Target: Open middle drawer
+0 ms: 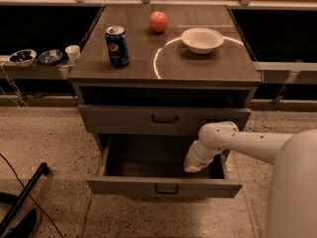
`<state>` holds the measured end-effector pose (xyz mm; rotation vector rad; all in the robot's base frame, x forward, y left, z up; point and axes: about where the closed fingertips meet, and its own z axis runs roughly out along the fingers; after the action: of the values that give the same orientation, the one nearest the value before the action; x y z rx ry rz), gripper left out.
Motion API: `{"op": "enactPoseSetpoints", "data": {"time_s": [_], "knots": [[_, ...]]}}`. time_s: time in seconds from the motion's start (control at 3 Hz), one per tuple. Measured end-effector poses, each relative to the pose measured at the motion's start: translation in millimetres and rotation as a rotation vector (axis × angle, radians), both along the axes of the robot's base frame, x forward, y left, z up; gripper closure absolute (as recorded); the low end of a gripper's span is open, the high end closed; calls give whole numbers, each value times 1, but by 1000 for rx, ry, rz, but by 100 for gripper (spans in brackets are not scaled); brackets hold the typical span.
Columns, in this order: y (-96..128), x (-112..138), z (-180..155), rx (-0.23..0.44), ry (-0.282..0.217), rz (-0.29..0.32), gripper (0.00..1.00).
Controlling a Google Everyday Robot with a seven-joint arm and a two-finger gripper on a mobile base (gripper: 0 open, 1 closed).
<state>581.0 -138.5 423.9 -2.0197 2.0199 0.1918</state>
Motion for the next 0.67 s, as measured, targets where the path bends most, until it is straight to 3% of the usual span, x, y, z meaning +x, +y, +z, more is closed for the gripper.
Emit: {"op": "enactPoseSetpoints", "data": {"time_s": [0.67], "knots": [[-1,-9,-21,-6,23,-21,100]]}}
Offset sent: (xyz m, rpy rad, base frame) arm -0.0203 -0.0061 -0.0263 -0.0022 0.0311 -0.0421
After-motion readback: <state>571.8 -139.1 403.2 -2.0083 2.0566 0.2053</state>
